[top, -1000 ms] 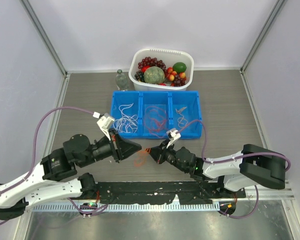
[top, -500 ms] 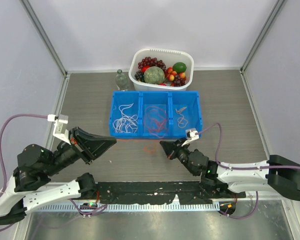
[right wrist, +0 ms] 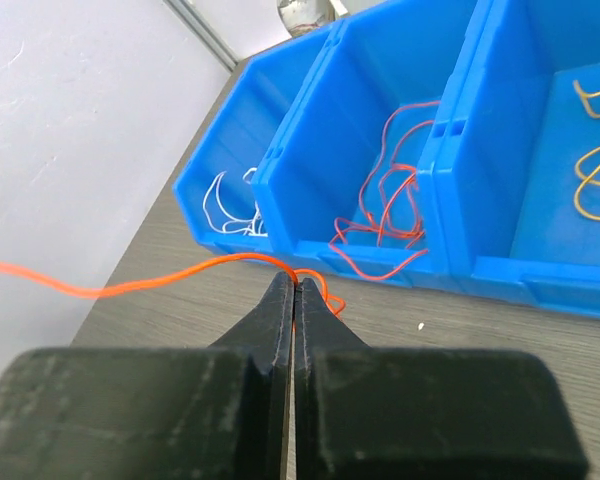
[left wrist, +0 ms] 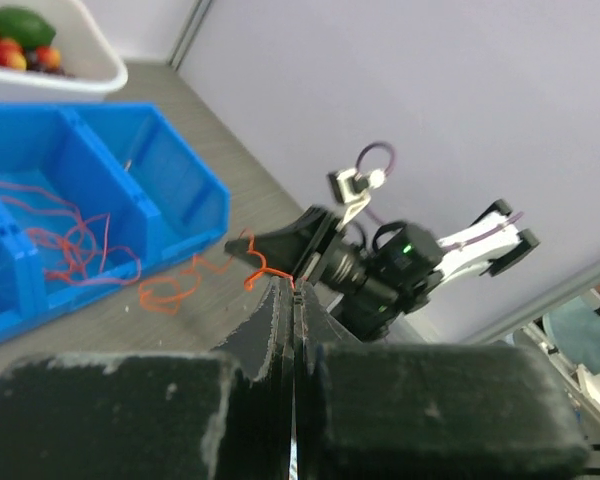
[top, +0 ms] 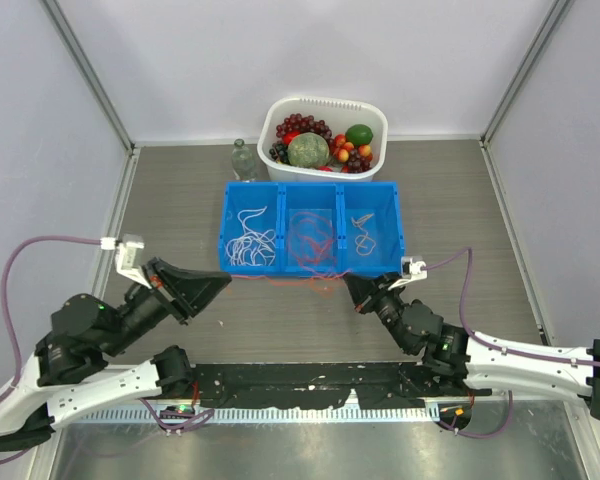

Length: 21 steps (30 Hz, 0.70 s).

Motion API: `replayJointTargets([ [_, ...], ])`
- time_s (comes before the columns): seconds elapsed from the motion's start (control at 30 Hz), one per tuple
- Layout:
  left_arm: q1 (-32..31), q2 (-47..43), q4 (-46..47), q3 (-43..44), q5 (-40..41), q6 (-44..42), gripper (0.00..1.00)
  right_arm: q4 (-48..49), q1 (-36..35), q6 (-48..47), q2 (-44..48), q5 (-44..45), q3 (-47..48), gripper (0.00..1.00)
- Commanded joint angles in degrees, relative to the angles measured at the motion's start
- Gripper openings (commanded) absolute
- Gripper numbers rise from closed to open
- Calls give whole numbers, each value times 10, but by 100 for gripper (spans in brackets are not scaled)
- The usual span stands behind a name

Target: Untangle the cables

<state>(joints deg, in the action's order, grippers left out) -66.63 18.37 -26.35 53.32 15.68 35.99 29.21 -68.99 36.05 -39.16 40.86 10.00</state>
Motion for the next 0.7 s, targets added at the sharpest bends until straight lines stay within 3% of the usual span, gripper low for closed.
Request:
replayJointTargets([
  [0.0, -1, 9, 30, -72, 15, 39, 0, -114, 7, -20, 39, 33, 70, 1],
  [0.1, -1, 42, 54, -125, 15, 81, 1, -182, 17, -35, 46, 32, 117, 1],
  [0.27, -2, 137, 66, -158, -17, 109, 26, -266, 34, -61, 36, 29, 207, 1],
  [0.37, 0, 182, 58, -151, -33, 108, 30, -289, 42, -75, 25, 33, 241, 1],
  [0.53, 0, 212, 53, -146, -41, 107, 63, -314, 83, -96, -6, 2, 294, 1],
  [0.67, -1, 201, 34, -147, -22, 110, 75, -334, 143, -97, -58, -55, 352, 1],
])
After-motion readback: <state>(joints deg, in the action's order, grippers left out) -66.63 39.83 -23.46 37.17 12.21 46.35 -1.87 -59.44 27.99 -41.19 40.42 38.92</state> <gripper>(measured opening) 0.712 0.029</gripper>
